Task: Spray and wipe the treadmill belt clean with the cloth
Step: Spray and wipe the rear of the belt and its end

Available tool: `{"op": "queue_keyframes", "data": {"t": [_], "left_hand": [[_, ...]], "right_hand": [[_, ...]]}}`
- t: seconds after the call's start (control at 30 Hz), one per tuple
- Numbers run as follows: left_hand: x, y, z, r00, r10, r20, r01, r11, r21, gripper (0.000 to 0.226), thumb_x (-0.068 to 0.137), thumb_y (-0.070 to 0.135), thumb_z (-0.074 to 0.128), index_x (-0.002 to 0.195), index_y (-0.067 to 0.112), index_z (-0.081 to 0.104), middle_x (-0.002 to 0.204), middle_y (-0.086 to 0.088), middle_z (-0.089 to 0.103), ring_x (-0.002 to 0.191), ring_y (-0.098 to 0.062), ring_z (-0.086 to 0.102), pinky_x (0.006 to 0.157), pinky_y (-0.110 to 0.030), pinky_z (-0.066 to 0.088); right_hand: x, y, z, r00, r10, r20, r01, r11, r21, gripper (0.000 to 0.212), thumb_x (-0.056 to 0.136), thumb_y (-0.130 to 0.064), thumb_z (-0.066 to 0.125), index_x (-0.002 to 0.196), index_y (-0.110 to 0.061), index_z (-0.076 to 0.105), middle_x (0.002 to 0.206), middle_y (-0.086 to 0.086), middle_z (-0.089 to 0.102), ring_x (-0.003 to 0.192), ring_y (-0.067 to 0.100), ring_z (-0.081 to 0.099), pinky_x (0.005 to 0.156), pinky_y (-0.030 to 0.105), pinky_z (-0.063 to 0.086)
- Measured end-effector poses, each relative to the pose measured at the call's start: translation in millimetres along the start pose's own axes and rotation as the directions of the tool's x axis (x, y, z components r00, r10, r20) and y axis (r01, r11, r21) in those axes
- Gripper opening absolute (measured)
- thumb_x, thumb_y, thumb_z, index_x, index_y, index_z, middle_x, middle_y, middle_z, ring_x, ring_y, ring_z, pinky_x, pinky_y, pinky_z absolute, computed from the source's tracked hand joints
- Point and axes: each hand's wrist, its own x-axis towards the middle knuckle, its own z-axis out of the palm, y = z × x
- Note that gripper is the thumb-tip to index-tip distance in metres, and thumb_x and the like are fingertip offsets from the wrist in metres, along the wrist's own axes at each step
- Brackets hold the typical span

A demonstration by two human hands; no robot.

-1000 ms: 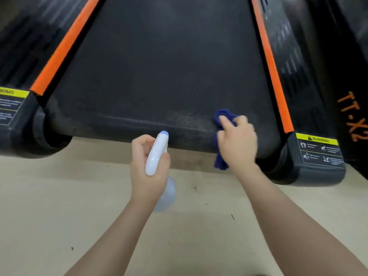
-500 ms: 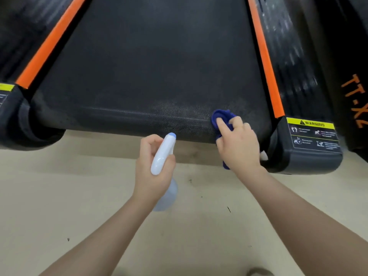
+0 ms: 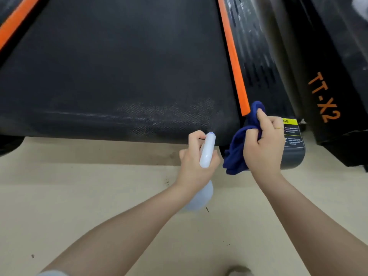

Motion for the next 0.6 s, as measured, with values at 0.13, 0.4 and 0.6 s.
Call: {"op": "queue_keyframes", "data": {"t": [0.13, 0.4, 0.6], "left_hand": [[-4.4, 13.5, -16.7, 1.000, 0.000, -0.006, 0.000, 0.999, -0.049, 0.058, 0.087, -0.005, 0.047, 0.070, 0.048, 0.031, 0.075, -0.005, 0.037, 0.064, -0.020, 0.032, 0.061, -0.032, 0.030], [-32.3, -15.1, -95.9, 0.986, 0.020, -0.163, -0.029, 0.998, -0.055, 0.047, 0.076, 0.018, 0.054, 0.109, 0.045, 0.033, 0.084, 0.014, 0.058, 0.079, 0.000, 0.057, 0.071, -0.013, 0.046], [-31.6, -16.6, -132.4, 0.954, 0.095, -0.283, -0.104, 0.995, -0.016, 0.046, 0.077, 0.013, 0.053, 0.111, 0.037, 0.033, 0.078, 0.018, 0.060, 0.076, 0.004, 0.058, 0.069, -0.009, 0.044]], "right_hand": [[-0.7, -2.1, 2.8, 0.999, 0.005, 0.047, 0.004, 0.981, -0.192, 0.047, 0.090, -0.009, 0.042, 0.137, -0.012, 0.044, 0.113, 0.006, 0.044, 0.094, 0.024, 0.047, 0.077, 0.035, 0.039], [-11.8, -34.8, 79.2, 0.982, 0.002, 0.186, 0.094, 0.857, -0.507, 0.045, 0.089, -0.013, 0.046, 0.133, -0.006, 0.047, 0.129, 0.024, 0.044, 0.101, 0.041, 0.047, 0.077, 0.045, 0.043], [-36.8, -92.5, 105.8, 0.839, -0.428, 0.336, 0.524, 0.804, -0.283, 0.041, 0.074, -0.016, 0.038, 0.103, -0.011, 0.066, 0.094, 0.013, 0.058, 0.069, 0.031, 0.052, 0.048, 0.024, 0.033]]}}
